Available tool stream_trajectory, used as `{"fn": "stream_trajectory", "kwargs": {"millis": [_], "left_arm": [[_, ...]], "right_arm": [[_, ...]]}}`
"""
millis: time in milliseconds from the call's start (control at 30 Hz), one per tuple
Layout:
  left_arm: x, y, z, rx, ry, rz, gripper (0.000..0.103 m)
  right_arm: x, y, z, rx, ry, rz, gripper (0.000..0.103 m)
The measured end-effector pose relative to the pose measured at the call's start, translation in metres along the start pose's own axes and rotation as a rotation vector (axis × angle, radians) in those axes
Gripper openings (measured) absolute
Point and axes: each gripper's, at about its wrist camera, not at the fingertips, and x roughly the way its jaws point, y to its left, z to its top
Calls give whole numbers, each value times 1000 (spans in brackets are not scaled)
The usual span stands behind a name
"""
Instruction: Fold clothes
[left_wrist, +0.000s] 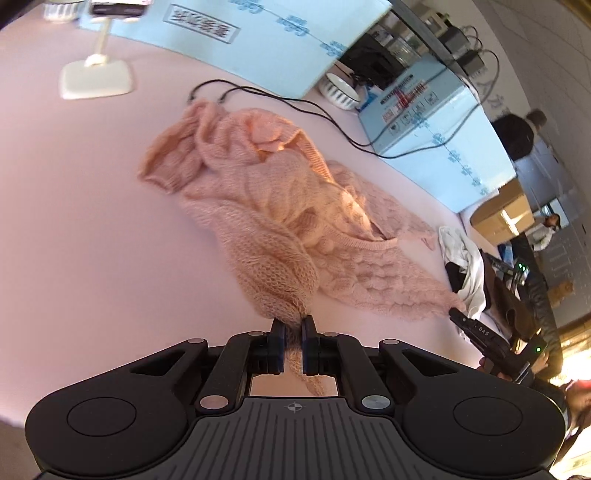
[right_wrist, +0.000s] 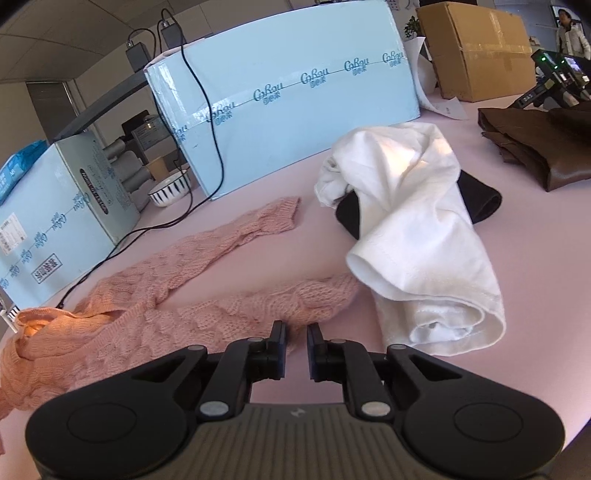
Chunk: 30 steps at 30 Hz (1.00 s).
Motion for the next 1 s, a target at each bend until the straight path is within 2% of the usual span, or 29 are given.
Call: {"fn": "stream_trajectory", "kwargs": {"millis": [133,167,267,400,500,567,600,633,667,700,733,767,833,900,933,1000], "left_arm": [[2,8,-17,-44,58,13,7],[-1,11,-22,-64,51,29,7],[-21,30,-34,-177,-16,92,8],[-58,52,-47,-314,-144,120,8],[-83,59,-47,-373,-246,147,12],[-95,60,-44,-387,-296,157,28],[-103,61,-42,-394,-338,159,32],[-108,60,-37,-390,-375,153,40],[-111,58,-30,-376,-408,141,48],[-109,57,-20,-353,-412,126,53],[-101,55,-7,-324,-393,109,63],[-90,53,6,-301,-360,92,66],[-53,50,37,-264,-251,55,66],[-11,48,64,-245,-154,32,66],[11,45,76,-237,-128,41,66],[46,38,102,-206,-103,68,66]], "right_arm": [[2,-3,-1,5,24,-11,17],[2,-3,-1,-1,28,-13,17],[-3,0,-3,-49,20,-36,17],[-11,9,1,-102,-17,-47,18],[-21,17,9,-126,-62,-10,32],[-29,21,15,-132,-88,22,51],[-34,22,20,-128,-108,46,55],[-36,23,24,-123,-120,62,63],[-35,24,30,-115,-126,74,68],[-32,26,40,-91,-123,81,69],[-27,29,50,-68,-116,93,69],[-15,31,60,-54,-88,123,73],[8,37,79,-27,-29,180,78],[45,43,91,-7,74,174,77],[67,46,96,9,114,125,76],[99,49,102,-5,132,8,76]]}}
